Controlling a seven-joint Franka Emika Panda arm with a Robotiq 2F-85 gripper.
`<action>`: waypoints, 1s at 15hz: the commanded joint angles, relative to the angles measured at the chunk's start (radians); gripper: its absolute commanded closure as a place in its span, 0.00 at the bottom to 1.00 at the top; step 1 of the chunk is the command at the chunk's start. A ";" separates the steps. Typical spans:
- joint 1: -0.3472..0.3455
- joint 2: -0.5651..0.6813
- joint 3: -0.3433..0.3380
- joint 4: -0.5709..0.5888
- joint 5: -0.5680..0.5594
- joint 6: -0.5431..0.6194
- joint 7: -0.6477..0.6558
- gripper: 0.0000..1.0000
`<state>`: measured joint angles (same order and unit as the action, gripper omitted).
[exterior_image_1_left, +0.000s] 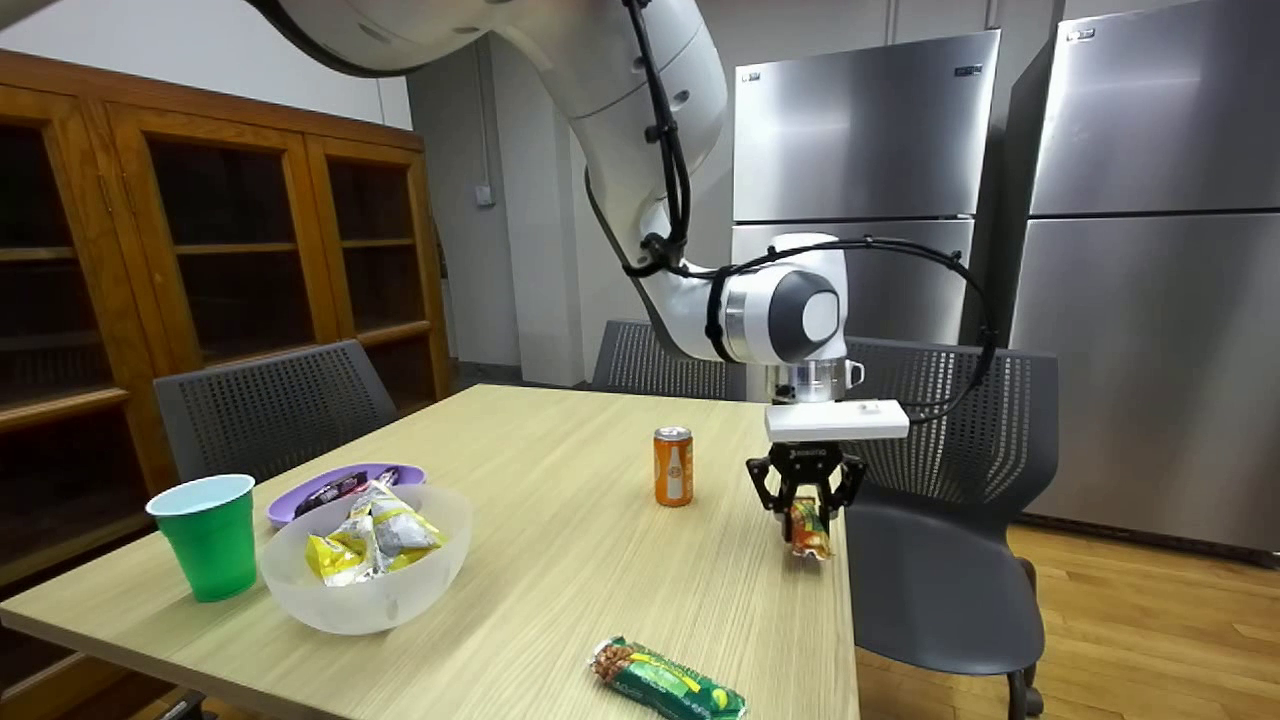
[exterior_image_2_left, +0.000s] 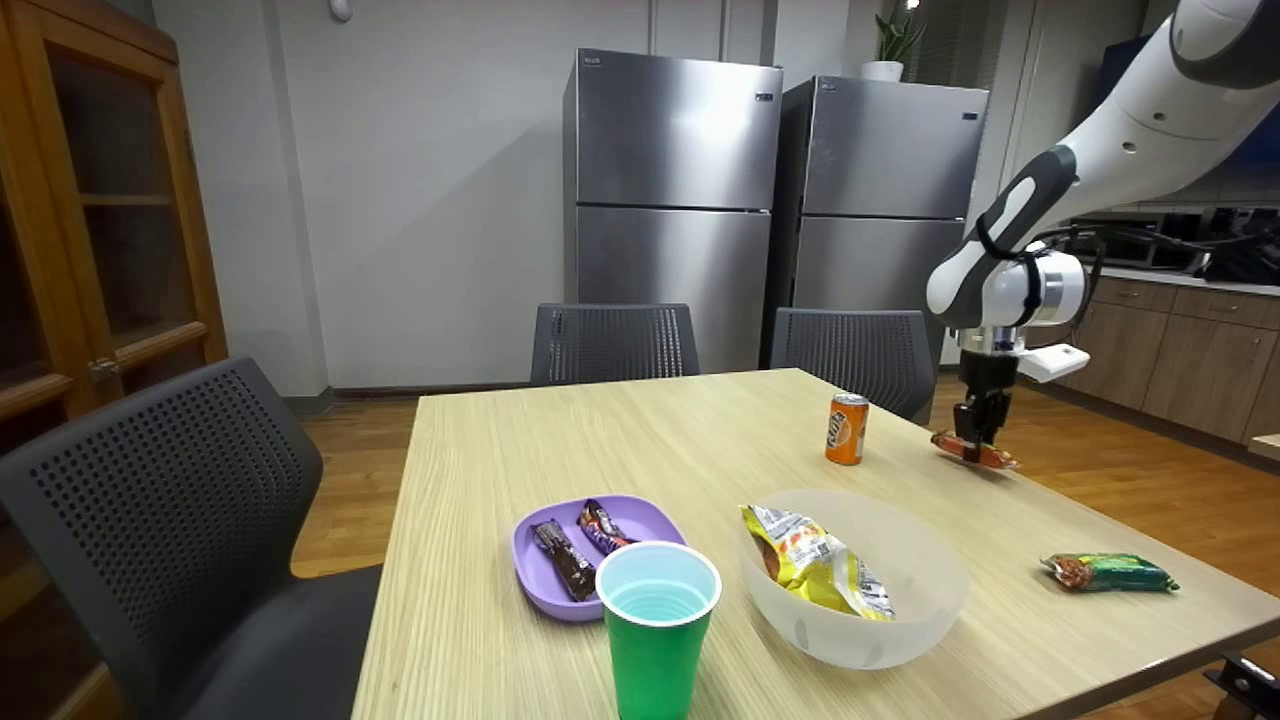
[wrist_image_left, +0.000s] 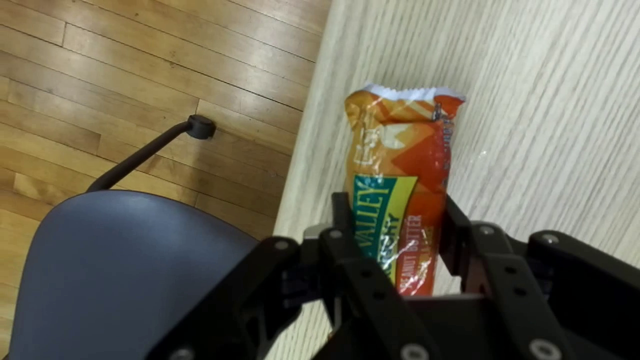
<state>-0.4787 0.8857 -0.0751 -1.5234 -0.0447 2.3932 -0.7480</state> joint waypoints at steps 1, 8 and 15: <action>0.014 -0.101 -0.011 -0.088 -0.005 -0.001 0.020 0.82; 0.005 -0.253 0.000 -0.203 0.010 -0.011 -0.011 0.82; 0.017 -0.409 0.006 -0.342 0.024 0.017 -0.048 0.82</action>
<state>-0.4705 0.5774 -0.0744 -1.7609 -0.0391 2.3928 -0.7592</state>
